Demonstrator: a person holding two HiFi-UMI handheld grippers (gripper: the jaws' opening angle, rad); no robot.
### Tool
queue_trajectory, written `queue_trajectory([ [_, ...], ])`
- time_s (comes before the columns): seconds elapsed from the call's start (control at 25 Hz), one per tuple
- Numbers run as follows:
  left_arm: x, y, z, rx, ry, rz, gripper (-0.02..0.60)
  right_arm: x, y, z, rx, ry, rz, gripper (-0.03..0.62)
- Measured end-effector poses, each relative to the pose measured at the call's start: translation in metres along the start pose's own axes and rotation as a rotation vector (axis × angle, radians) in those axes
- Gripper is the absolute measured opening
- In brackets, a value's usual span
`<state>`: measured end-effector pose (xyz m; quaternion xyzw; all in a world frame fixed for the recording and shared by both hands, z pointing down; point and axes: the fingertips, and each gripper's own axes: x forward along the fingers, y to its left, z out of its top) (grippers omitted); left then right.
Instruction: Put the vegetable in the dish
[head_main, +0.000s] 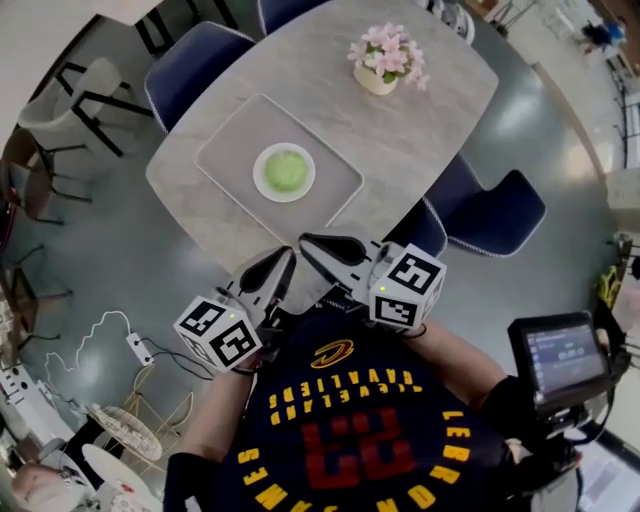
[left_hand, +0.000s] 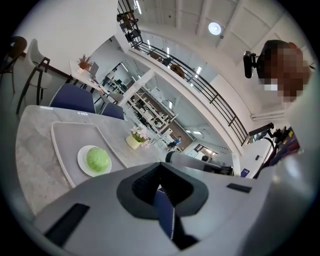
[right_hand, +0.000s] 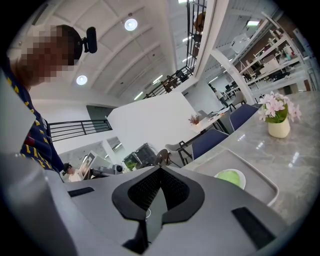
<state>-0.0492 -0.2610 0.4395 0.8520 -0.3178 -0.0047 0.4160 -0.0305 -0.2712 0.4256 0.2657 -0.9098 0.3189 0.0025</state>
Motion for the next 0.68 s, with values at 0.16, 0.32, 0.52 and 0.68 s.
queue_trajectory([
  [0.16,-0.0003,0.0025,0.0001,-0.008,0.002,0.001,0.000,0.0019,-0.0013,0.0000,0.004,0.001,-0.006,0.005],
  [0.32,-0.0004,0.0029,0.0000,-0.010,0.005,-0.001,0.000,0.0024,-0.0007,0.0003,0.001,0.000,-0.009,0.005],
  [0.52,0.0015,0.0040,-0.0015,-0.011,0.008,-0.004,0.000,0.0016,-0.0029,-0.0003,-0.001,-0.002,-0.015,0.005],
  [0.68,0.0028,0.0067,-0.0038,-0.016,-0.001,-0.011,0.000,0.0008,-0.0038,-0.0013,-0.001,0.000,-0.018,0.005],
])
